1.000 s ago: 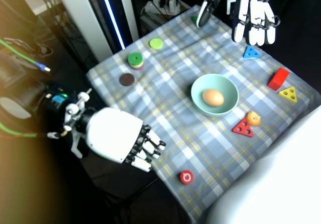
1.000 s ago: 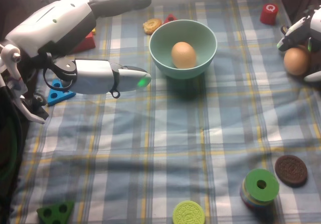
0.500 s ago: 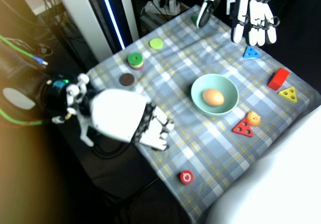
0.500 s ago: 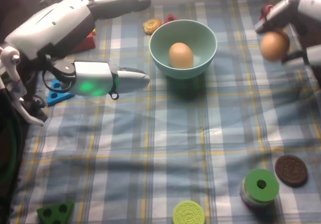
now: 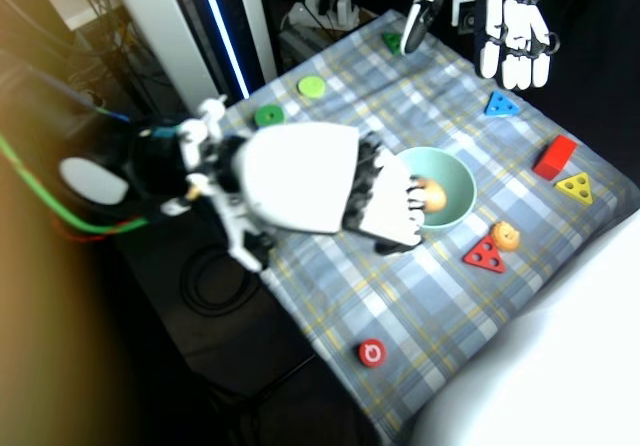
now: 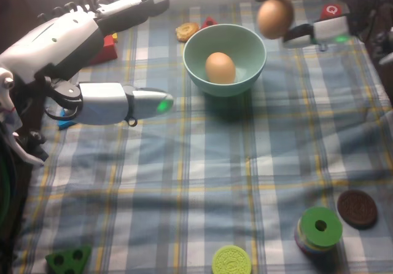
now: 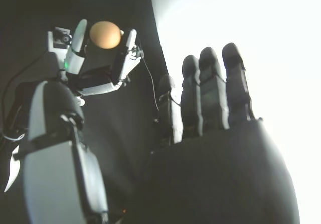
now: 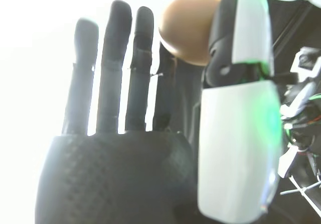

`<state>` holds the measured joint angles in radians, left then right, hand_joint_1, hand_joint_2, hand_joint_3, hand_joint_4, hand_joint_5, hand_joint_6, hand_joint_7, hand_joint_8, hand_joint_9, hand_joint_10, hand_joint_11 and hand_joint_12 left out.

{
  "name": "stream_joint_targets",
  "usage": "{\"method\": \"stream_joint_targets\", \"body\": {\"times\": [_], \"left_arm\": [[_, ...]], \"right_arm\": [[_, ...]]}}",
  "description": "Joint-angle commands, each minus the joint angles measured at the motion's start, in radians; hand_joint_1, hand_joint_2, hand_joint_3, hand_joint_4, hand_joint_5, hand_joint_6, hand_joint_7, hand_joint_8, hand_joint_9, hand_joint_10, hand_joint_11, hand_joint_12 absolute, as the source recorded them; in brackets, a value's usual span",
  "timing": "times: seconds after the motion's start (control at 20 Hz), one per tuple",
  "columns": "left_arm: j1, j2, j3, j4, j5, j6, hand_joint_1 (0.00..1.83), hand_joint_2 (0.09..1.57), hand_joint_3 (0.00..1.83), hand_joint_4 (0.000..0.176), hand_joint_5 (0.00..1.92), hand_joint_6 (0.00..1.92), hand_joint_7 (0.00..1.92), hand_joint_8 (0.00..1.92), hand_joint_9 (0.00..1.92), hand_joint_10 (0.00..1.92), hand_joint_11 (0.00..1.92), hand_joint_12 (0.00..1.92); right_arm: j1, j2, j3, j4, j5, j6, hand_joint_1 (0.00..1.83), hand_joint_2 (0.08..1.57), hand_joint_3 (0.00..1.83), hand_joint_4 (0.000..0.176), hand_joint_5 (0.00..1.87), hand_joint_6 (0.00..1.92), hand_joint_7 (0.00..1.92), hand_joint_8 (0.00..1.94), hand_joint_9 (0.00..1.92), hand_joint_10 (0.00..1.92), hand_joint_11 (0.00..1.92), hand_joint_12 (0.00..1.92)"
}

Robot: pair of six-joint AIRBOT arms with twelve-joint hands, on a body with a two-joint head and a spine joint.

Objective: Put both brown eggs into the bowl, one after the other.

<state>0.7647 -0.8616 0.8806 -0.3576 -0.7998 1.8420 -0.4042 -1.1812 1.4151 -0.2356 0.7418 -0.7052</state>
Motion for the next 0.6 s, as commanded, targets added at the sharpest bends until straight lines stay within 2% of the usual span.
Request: {"method": "stream_joint_targets", "body": {"times": [0.0, 0.05, 0.1, 0.15, 0.2, 0.25, 0.3, 0.35, 0.4, 0.45, 0.5, 0.55], "left_arm": [[-0.007, 0.004, 0.001, 0.016, -0.122, -0.004, 0.63, 0.98, 0.01, 0.162, 0.22, 0.01, 0.30, 0.00, 0.27, 0.00, 0.00, 0.49], [-0.007, 0.004, 0.001, 0.016, -0.122, -0.004, 0.63, 0.98, 0.00, 0.167, 0.22, 0.00, 0.30, 0.00, 0.27, 0.00, 0.00, 0.45], [-0.007, 0.004, 0.001, 0.016, -0.123, -0.004, 0.62, 0.99, 0.00, 0.167, 0.21, 0.00, 0.29, 0.00, 0.27, 0.00, 0.00, 0.41], [-0.007, 0.004, 0.001, 0.016, -0.123, -0.004, 0.64, 0.98, 0.00, 0.165, 0.21, 0.00, 0.30, 0.00, 0.27, 0.00, 0.00, 0.40], [-0.007, 0.004, 0.001, 0.015, -0.123, -0.004, 0.63, 0.99, 0.00, 0.166, 0.20, 0.00, 0.30, 0.00, 0.27, 0.00, 0.00, 0.38], [-0.007, 0.004, 0.001, 0.014, -0.123, -0.004, 0.66, 0.97, 0.00, 0.161, 0.20, 0.00, 0.31, 0.00, 0.27, 0.00, 0.00, 0.37], [-0.007, 0.004, 0.000, 0.013, -0.123, -0.004, 0.69, 0.96, 0.00, 0.162, 0.22, 0.00, 0.32, 0.00, 0.27, 0.00, 0.00, 0.32], [-0.006, 0.004, 0.000, 0.013, -0.123, -0.004, 0.71, 0.95, 0.00, 0.167, 0.22, 0.00, 0.32, 0.00, 0.27, 0.00, 0.00, 0.29], [-0.006, 0.004, 0.000, 0.012, -0.124, -0.004, 0.71, 0.95, 0.00, 0.170, 0.21, 0.00, 0.31, 0.00, 0.26, 0.00, 0.00, 0.25], [-0.006, 0.004, 0.000, 0.011, -0.125, -0.004, 0.72, 0.95, 0.00, 0.172, 0.21, 0.00, 0.32, 0.00, 0.26, 0.00, 0.00, 0.22], [-0.007, 0.004, 0.000, 0.011, -0.127, -0.004, 0.74, 0.94, 0.00, 0.162, 0.22, 0.00, 0.33, 0.00, 0.27, 0.00, 0.00, 0.22], [-0.007, 0.004, 0.000, 0.011, -0.128, -0.004, 0.74, 0.94, 0.00, 0.151, 0.24, 0.00, 0.35, 0.00, 0.30, 0.01, 0.00, 0.28]], "right_arm": [[0.017, -0.002, 0.006, 0.009, 0.094, -0.001, 1.28, 1.04, 0.00, 0.000, 1.36, 0.07, 1.11, 1.00, 1.09, 0.62, 0.72, 1.34], [0.022, -0.014, 0.008, -0.010, 0.080, -0.001, 1.29, 1.04, 0.00, 0.000, 1.37, 0.04, 1.09, 1.04, 1.06, 0.62, 0.64, 1.35], [0.023, -0.017, 0.008, -0.020, 0.072, -0.001, 1.26, 1.01, 0.02, 0.001, 1.27, 0.44, 1.21, 0.63, 1.08, 0.39, 0.55, 1.15], [0.023, -0.021, 0.008, -0.028, 0.065, -0.001, 1.26, 1.01, 0.00, 0.031, 1.21, 0.60, 1.29, 0.43, 1.16, 0.23, 0.55, 1.05], [0.023, -0.023, 0.007, -0.031, 0.062, -0.001, 1.26, 1.01, 0.00, 0.039, 1.20, 0.62, 1.29, 0.44, 1.11, 0.12, 0.14, 1.13], [0.023, -0.022, 0.007, -0.034, 0.059, -0.001, 1.26, 1.02, 0.00, 0.042, 1.17, 0.67, 1.28, 0.44, 1.08, 0.06, 0.03, 0.94], [0.023, -0.022, 0.006, -0.038, 0.055, -0.001, 1.26, 1.02, 0.00, 0.013, 1.11, 0.78, 1.35, 0.32, 1.11, 0.03, 0.00, 0.64], [0.023, -0.022, 0.006, -0.042, 0.051, -0.001, 1.26, 1.03, 0.00, 0.011, 1.09, 0.82, 1.35, 0.30, 1.12, 0.01, 0.14, 0.83], [0.023, -0.022, 0.006, -0.045, 0.049, -0.001, 1.26, 1.03, 0.01, 0.021, 1.10, 0.81, 1.31, 0.37, 1.12, 0.01, 0.25, 0.96], [0.023, -0.022, 0.006, -0.047, 0.047, -0.001, 1.24, 1.06, 0.00, 0.038, 1.05, 0.89, 1.17, 0.63, 1.10, 0.00, 0.31, 1.08], [0.023, -0.022, 0.006, -0.048, 0.047, -0.001, 1.15, 1.08, 0.00, 0.000, 1.03, 0.89, 1.03, 0.26, 1.07, 0.00, 0.44, 1.09], [0.023, -0.022, 0.006, -0.048, 0.046, -0.001, 1.16, 1.01, 0.00, 0.000, 0.85, 0.33, 0.97, 0.09, 1.05, 0.00, 0.60, 1.03]]}}
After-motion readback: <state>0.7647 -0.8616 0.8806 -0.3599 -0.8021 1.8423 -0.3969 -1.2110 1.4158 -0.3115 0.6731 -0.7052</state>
